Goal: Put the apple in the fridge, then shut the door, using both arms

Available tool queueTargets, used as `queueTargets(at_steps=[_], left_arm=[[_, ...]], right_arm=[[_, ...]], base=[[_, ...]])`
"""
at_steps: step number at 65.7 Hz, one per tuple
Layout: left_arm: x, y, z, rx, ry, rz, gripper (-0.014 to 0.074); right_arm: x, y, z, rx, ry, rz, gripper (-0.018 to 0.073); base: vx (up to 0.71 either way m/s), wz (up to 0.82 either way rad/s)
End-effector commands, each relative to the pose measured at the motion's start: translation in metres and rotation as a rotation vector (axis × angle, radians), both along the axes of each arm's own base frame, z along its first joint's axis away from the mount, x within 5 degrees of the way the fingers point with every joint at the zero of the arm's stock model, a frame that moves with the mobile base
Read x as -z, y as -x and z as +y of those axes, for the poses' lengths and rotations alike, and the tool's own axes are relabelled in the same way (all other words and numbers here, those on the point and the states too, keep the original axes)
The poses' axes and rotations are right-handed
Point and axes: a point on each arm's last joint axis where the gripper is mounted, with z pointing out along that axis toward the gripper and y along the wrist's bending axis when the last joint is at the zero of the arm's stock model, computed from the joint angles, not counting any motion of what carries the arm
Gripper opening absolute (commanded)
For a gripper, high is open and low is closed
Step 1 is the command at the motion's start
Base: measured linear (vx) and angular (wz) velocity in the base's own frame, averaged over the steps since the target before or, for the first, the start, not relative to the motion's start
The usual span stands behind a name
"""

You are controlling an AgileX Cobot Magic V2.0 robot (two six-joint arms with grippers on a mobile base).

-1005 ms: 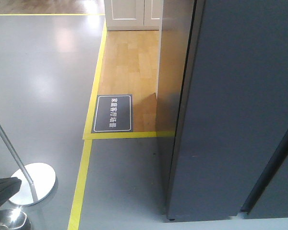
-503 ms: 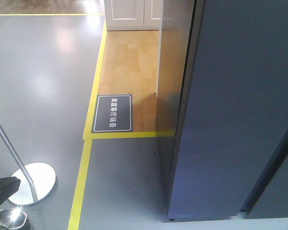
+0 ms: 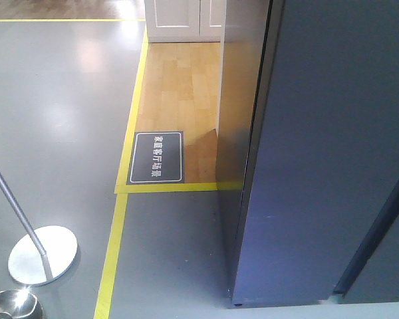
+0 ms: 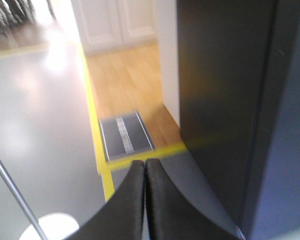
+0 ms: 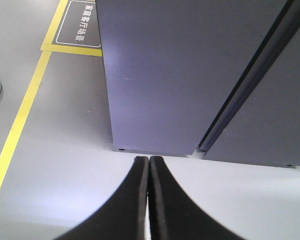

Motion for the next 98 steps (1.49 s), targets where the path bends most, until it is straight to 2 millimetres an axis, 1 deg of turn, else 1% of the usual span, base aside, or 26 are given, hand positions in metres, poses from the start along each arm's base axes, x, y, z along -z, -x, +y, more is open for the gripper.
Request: queueTargets(at_steps=[1, 2, 4, 7, 10, 14, 24, 37, 53, 98], left_arm=[[0.004, 0.001, 0.0, -0.019, 0.059, -0.213, -0.0006], [0.01, 0.001, 0.0, -0.022, 0.059, -0.218, -0.0006], [0.012, 0.003, 0.001, -0.032, 0.065, -0.231, -0.0006], [0.011, 0.004, 0.003, -0.048, 0.066, -0.204, -0.0006], [0.011, 0.006, 0.003, -0.054, 0.054, -0.212, -0.0006], [0.013, 0.005, 0.003, -0.058, 0.031, -0.21, -0.0006], [0.016, 0.005, 0.004, -0.066, 0.035, -0.175, -0.0006], [0.012, 0.005, 0.005, -0.089, 0.037, -0.216, -0.0006], [0.004, 0.006, 0.005, -0.084, 0.05, -0.31, -0.0006], [0.004, 0.005, 0.006, -0.105, 0.056, -0.308, -0.0006]], right_arm=[[-0.011, -0.004, -0.001, 0.006, 0.004, -0.071, -0.0003], [-0.011, -0.004, -0.001, 0.006, 0.004, -0.071, -0.0003], [-0.011, -0.004, -0.001, 0.006, 0.004, -0.071, -0.0003], [-0.011, -0.004, -0.001, 0.006, 0.004, -0.071, -0.0003], [-0.011, -0.004, -0.001, 0.006, 0.004, -0.071, -0.0003], [-0.011, -0.004, -0.001, 0.006, 0.004, -0.071, -0.0003], [-0.011, -0.004, -0.001, 0.006, 0.004, -0.071, -0.0003], [-0.011, -0.004, -0.001, 0.006, 0.004, -0.071, -0.0003], [-0.011, -0.004, -0.001, 0.006, 0.004, -0.071, -0.0003], [-0.011, -0.004, -0.001, 0.006, 0.004, -0.071, -0.0003]], base=[[0.0, 0.0], [0.0, 0.0], [0.0, 0.0], [0.0, 0.0], [0.0, 0.0], [0.0, 0.0], [0.0, 0.0], [0.0, 0.0], [0.0, 0.0], [0.0, 0.0]])
